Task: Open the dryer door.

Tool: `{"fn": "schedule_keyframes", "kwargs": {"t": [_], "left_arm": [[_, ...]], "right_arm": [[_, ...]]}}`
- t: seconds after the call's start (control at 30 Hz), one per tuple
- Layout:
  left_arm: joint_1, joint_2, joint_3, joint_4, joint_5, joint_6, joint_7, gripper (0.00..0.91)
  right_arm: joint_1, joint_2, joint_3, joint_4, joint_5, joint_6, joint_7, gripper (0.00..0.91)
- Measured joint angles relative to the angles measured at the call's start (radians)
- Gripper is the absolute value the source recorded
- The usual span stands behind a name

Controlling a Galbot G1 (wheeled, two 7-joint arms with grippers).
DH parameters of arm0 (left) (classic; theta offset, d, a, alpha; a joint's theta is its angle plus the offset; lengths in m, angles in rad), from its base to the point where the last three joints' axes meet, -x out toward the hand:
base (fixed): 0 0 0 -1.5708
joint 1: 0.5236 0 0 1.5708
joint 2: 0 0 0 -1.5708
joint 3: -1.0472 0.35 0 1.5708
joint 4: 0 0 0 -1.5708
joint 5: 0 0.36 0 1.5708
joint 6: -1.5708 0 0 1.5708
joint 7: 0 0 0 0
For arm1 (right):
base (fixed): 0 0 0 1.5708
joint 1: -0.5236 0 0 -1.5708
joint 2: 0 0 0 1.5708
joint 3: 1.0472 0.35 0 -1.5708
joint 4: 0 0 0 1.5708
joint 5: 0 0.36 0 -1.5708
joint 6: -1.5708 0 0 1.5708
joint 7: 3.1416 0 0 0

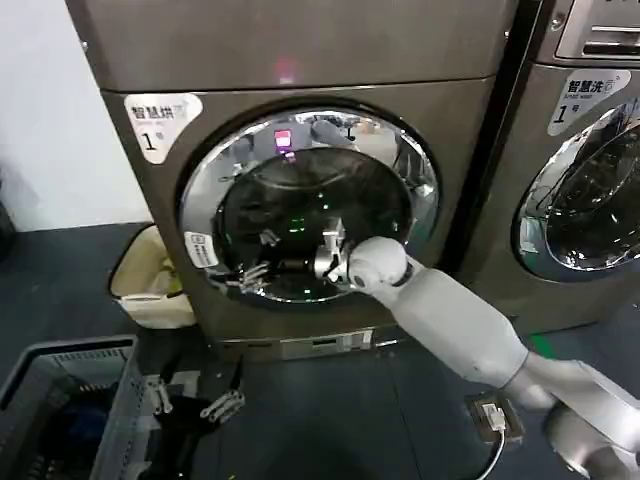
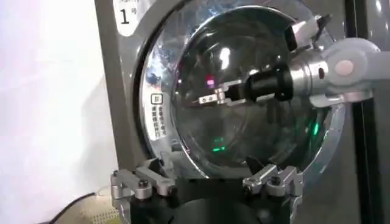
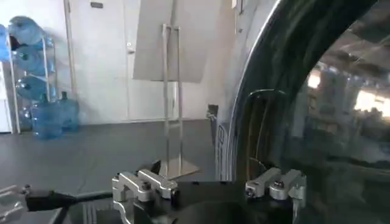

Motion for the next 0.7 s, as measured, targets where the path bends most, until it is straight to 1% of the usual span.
{"fn": "schedule_keyframes", "kwargs": {"t": [0.47, 0.7], "left_arm": [[0.006, 0.005, -0.001, -0.004, -0.001, 0.002, 0.000, 0.907], [0.005, 0.015, -0.024, -0.002, -0.007, 0.002, 0.005, 0.907]], "right_arm": [[0.005, 0.063, -0.010, -0.062, -0.014, 0.006, 0.002, 0.907], [0.014, 0.088, -0.019, -0.083, -0.013, 0.008, -0.013, 0.907]]}}
